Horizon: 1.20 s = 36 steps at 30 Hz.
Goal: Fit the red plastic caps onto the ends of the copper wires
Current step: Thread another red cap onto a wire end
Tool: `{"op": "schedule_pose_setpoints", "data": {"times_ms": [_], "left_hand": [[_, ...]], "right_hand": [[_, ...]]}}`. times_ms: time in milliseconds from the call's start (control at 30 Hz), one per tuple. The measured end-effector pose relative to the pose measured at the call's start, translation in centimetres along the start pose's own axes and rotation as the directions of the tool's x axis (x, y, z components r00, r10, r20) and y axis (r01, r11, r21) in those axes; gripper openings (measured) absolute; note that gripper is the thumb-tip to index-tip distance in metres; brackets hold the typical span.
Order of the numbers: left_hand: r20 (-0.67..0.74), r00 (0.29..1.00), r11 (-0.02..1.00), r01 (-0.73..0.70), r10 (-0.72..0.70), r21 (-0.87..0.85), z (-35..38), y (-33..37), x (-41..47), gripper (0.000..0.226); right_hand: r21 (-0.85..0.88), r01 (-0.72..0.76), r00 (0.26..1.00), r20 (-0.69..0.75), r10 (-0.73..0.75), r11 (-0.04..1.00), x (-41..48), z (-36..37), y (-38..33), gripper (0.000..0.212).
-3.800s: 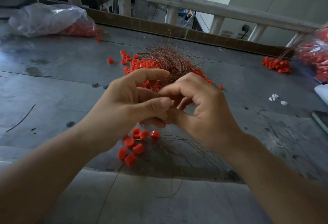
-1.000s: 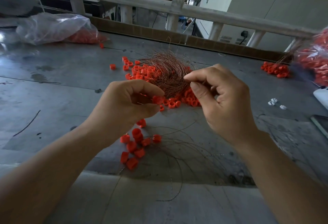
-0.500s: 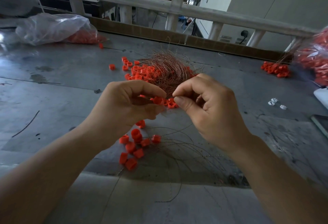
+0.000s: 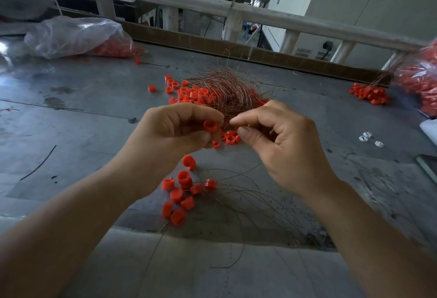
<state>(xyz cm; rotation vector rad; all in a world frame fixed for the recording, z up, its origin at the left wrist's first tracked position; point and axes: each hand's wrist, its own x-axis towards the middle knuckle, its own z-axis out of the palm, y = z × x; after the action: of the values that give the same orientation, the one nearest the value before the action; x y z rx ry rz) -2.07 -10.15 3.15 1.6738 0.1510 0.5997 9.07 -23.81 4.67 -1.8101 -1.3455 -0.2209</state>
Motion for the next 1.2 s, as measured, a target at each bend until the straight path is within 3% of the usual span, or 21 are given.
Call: {"op": "schedule_pose_setpoints", "data": {"times_ms": [367, 1200], "left_hand": [[-0.034, 0.999, 1.0, 0.014, -0.013, 0.015, 0.15, 0.33, -0.09, 0.029], [0.008, 1.0, 0.999, -0.018, 0.018, 0.043, 0.06, 0.2, -0.14, 0.031]], "right_hand": [[0.075, -0.043, 0.999, 0.011, 0.042, 0.996, 0.03, -0.14, -0.42, 0.011], [-0.023, -0.036, 0.995, 0.088, 0.038, 0.999, -0.05, 0.14, -0.35, 0.006]]}}
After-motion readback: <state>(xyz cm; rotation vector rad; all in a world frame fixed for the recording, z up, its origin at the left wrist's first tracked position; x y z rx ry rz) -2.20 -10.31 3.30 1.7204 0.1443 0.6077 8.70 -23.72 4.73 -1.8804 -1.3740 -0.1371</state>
